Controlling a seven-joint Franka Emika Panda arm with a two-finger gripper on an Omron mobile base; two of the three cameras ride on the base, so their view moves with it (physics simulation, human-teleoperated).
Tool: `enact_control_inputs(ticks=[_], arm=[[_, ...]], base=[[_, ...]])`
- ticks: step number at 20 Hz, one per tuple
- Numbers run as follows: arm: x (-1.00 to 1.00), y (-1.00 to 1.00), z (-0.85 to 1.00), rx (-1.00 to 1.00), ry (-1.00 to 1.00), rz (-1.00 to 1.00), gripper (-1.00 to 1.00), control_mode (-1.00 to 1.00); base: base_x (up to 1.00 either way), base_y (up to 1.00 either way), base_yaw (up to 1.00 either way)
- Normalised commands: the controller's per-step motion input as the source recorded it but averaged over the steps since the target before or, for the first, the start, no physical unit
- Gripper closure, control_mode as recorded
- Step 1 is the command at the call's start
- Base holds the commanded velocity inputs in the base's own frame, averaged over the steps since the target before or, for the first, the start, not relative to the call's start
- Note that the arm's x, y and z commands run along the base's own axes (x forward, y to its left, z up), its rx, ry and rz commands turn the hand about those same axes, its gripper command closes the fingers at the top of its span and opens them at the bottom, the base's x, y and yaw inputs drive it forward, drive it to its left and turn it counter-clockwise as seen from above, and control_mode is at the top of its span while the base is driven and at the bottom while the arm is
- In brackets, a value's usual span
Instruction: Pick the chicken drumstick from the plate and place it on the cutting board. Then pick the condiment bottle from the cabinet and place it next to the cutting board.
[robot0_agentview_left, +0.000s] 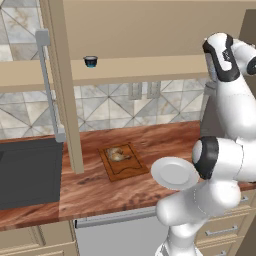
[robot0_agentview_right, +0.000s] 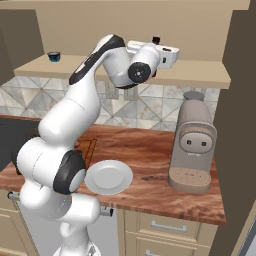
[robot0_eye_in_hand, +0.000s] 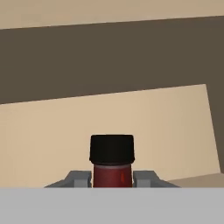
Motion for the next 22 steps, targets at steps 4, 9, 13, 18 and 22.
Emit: enact_control_inputs(ticks=[4, 9, 13, 18, 22], arm=[[-0.48, 0.27, 0.27, -0.04, 0.00, 0.01, 1.00, -1.00], [-0.41, 0.20, 0.33, -0.09, 0.04, 0.00, 1.00, -1.00], [-0.37, 0.16, 0.32, -0.08, 0.08, 0.00, 1.00, -1.00], [-0.43, 0.16, 0.19, -0.03, 0.07, 0.00, 1.00, -1.00], [-0.52, 0.14, 0.01, 0.00, 0.06, 0.02, 1.00, -1.00]], base=[[0.00, 0.00, 0.00], [0.00, 0.00, 0.00], [0.00, 0.00, 0.00], [0.00, 0.00, 0.00], [0.00, 0.00, 0.00]])
